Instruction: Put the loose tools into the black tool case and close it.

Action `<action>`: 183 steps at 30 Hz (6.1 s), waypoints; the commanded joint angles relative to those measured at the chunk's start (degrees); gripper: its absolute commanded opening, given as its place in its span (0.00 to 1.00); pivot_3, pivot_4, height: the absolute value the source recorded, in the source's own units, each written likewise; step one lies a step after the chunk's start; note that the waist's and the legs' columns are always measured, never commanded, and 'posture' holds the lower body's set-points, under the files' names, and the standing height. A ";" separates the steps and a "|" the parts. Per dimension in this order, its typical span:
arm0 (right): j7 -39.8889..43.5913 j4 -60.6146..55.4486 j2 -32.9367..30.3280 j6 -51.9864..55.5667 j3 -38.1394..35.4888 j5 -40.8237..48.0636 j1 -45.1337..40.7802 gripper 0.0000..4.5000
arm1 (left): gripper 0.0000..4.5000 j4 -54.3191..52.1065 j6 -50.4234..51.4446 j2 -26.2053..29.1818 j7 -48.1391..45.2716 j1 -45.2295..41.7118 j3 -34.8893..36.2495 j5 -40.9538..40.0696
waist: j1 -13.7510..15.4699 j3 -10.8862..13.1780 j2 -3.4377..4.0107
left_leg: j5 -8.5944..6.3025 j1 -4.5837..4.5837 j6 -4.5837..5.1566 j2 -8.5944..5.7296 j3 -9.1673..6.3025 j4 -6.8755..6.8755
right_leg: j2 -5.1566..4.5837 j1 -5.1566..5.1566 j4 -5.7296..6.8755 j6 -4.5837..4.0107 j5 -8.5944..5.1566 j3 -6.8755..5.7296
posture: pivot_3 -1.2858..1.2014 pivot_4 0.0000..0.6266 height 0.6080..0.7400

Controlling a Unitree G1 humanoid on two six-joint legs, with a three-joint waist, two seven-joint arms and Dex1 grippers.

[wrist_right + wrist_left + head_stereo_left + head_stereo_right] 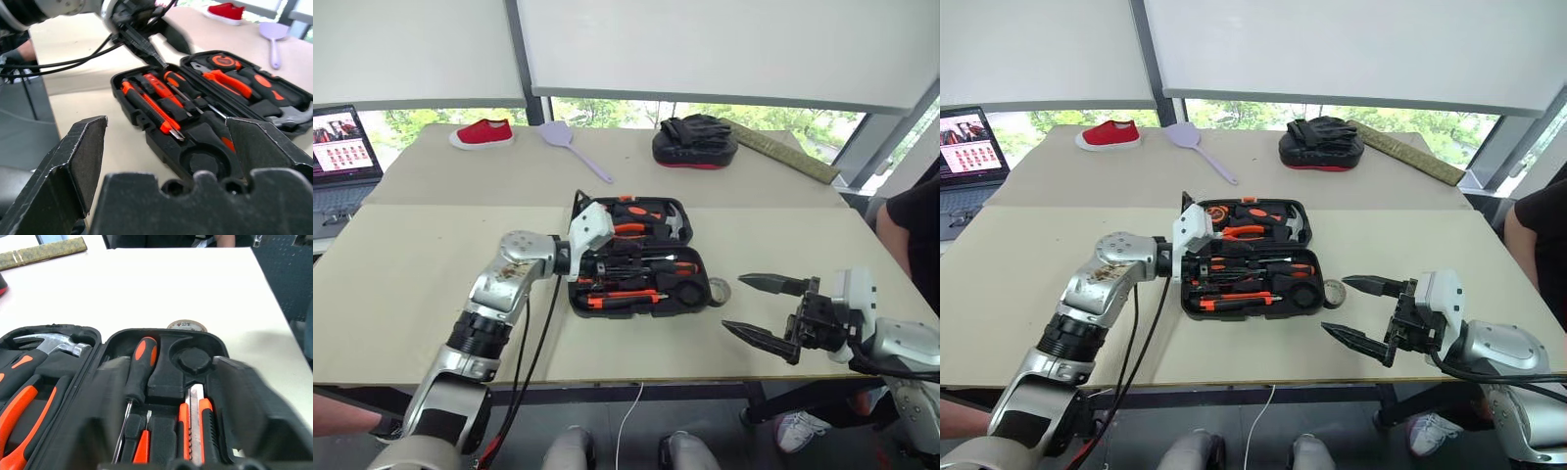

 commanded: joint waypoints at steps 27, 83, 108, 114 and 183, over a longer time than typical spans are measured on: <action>-3.18 0.86 4.27 -1.54 0.60 -2.05 -1.38 1.00 | 0.01 4.28 1.67 -2.68 4.79 7.57 -6.72 6.37 | 1.67 -0.93 0.96 | -0.22 0.69 -0.28 -0.03 -0.07 0.07 | -0.18 0.51 -0.12 -0.28 -0.26 0.00 | 0.52 0.24 1.00; 12.41 33.04 -6.67 4.33 33.98 -40.41 -39.33 0.07 | 1.00 -3.19 -20.19 3.53 -13.36 20.49 16.22 -17.36 | -0.07 -0.78 0.84 | -0.08 -0.12 0.11 -0.07 0.17 -0.16 | -0.08 -0.05 -0.13 -0.36 -0.07 -0.07 | 0.52 0.24 1.00; 20.14 33.25 0.95 14.00 38.16 -32.76 -47.72 0.01 | 1.00 -1.94 -23.89 3.12 -13.83 23.04 14.69 -16.01 | -0.09 -0.75 0.86 | -0.08 -0.11 0.09 -0.03 0.17 -0.16 | -0.08 -0.11 -0.11 -0.43 0.00 -0.06 | 0.52 0.24 1.00; 22.37 36.82 1.36 15.14 40.25 -35.05 -49.27 0.01 | 1.00 -2.09 -24.61 3.11 -13.51 23.94 14.60 -15.89 | -0.13 -0.75 0.86 | -0.08 -0.12 0.09 -0.01 0.22 -0.16 | -0.06 -0.14 -0.09 -0.44 -0.01 -0.07 | 0.52 0.24 1.00; 7.93 58.53 6.57 -21.68 21.00 -35.52 -41.86 0.00 | 0.01 19.07 -3.52 5.87 5.97 4.27 11.83 2.12 | -1.30 -0.53 0.70 | 0.01 -0.18 -0.10 -0.07 0.66 -0.51 | -0.02 -0.36 0.04 -0.40 0.04 0.03 | 0.52 0.24 1.00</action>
